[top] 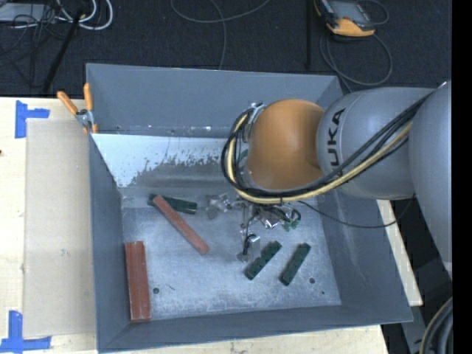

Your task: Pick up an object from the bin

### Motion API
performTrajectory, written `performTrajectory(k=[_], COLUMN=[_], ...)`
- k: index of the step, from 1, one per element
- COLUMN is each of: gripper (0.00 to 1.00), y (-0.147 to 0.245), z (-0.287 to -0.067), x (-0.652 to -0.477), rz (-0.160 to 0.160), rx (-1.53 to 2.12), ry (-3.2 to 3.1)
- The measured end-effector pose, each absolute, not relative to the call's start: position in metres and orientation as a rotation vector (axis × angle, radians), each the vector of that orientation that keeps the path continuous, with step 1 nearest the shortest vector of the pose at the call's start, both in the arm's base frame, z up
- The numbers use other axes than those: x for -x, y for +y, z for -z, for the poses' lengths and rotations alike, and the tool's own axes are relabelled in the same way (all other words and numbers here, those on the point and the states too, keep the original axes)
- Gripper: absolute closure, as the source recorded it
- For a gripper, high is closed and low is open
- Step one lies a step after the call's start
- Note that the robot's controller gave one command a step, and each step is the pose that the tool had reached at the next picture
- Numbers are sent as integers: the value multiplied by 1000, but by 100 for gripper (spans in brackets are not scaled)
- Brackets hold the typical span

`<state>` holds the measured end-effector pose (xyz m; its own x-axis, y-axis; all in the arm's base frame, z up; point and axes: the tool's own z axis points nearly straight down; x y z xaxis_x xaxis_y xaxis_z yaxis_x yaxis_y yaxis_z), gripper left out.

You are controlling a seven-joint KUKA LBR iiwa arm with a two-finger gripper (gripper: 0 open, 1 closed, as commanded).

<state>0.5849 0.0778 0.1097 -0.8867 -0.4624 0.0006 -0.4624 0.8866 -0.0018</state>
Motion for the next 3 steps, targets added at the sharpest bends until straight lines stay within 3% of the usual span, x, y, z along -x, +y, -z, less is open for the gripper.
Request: performTrajectory(k=[1,2,3], gripper=[0,100,100], y=[147,143,171], z=[-68,-69,-77], x=[-592,-593,-589], rz=[5,1,3], rx=[-636,-629,-1322], ry=[-3076,-3079,-2851])
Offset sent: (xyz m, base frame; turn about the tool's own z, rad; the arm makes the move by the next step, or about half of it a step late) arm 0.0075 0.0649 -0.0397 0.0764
